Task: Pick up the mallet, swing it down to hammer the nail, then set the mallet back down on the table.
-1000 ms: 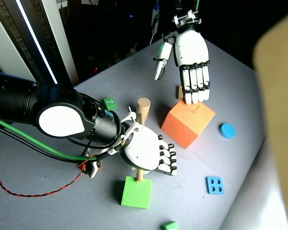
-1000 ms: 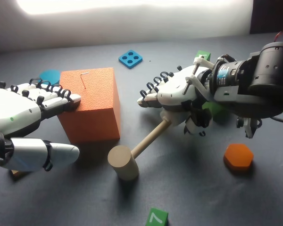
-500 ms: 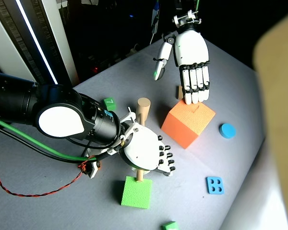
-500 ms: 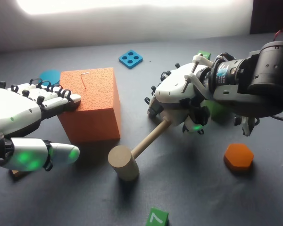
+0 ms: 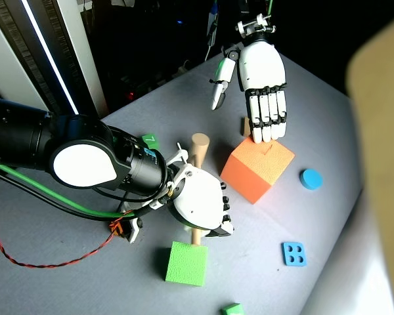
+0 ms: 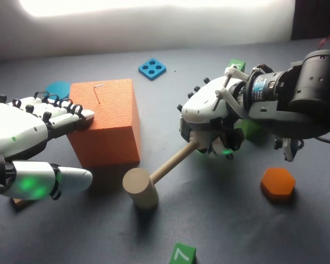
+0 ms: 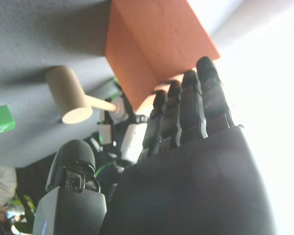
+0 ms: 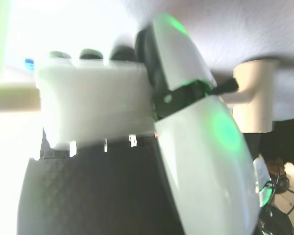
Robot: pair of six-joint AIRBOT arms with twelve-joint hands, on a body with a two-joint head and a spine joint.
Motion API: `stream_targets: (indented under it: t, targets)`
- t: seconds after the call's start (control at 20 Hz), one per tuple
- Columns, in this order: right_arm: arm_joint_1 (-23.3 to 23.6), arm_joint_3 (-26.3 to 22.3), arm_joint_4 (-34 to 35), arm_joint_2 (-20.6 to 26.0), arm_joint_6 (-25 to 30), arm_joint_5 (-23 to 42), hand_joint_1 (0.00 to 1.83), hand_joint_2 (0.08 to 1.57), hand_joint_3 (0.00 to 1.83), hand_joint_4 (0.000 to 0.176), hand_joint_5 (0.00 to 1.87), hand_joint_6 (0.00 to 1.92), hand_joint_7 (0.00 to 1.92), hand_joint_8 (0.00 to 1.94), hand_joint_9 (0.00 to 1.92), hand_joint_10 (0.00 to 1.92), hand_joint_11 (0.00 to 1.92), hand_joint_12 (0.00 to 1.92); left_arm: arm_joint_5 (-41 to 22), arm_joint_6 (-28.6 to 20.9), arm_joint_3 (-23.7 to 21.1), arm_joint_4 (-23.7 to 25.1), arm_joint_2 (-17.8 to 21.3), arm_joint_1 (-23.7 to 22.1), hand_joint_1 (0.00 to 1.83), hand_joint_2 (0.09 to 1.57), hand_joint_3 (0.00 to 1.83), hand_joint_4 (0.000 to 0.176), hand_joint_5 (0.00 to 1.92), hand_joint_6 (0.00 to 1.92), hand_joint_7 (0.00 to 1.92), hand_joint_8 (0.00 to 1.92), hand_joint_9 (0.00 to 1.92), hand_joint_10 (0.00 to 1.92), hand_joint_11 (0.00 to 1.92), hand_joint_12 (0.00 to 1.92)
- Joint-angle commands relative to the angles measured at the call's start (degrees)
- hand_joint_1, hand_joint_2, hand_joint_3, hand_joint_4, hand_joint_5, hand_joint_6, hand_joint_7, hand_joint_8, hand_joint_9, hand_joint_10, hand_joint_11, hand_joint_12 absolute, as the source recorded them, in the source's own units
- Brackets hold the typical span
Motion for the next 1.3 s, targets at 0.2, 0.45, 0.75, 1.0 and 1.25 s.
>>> stream_targets:
  t: [0.2,0.45,0.75,1.0,1.25]
  targets:
    - [0.50,0.12,-0.78,0.41,-0.35,3.80,1.29,1.05,0.00,0.000,0.65,1.83,0.85,1.94,0.90,1.92,0.82,1.92,-2.42,-0.22,0.23,0.59,-0.13,-0.12,0.00,1.20,0.00,0.000,0.12,0.00,0.12,0.00,0.11,0.00,0.00,0.30]
    - [1.66,-0.88,-0.76,1.35,-0.10,2.92,1.12,1.09,0.01,0.000,0.96,1.92,1.11,1.94,1.26,1.92,1.56,1.92,-2.42,-0.25,0.33,0.58,-0.18,-0.09,0.00,1.21,0.00,0.000,0.14,0.00,0.13,0.00,0.11,0.00,0.00,0.32]
    - [2.70,-5.72,-0.78,4.60,-1.65,1.85,1.18,1.36,0.00,0.138,1.36,1.92,1.69,1.94,1.79,1.92,1.92,1.92,-2.38,-0.48,0.53,0.58,-0.18,-0.05,0.00,1.21,0.00,0.000,0.14,0.00,0.14,0.00,0.13,0.00,0.00,0.35]
    - [2.97,-11.05,-0.78,9.02,-3.82,1.55,1.24,1.35,0.00,0.176,1.44,1.92,1.71,1.94,1.80,1.92,1.92,1.92,-2.17,-0.48,0.51,0.58,-0.17,-0.03,0.00,1.21,0.00,0.000,0.15,0.01,0.15,0.01,0.14,0.01,0.00,0.35]
    - [6.31,-16.58,-0.79,13.99,-0.54,0.53,1.23,1.35,0.00,0.176,1.44,1.92,1.70,1.94,1.79,1.92,1.92,1.92,-2.17,-0.48,0.55,0.58,-0.18,-0.01,0.00,1.21,0.00,0.000,0.17,0.00,0.19,0.01,0.18,0.01,0.00,0.41]
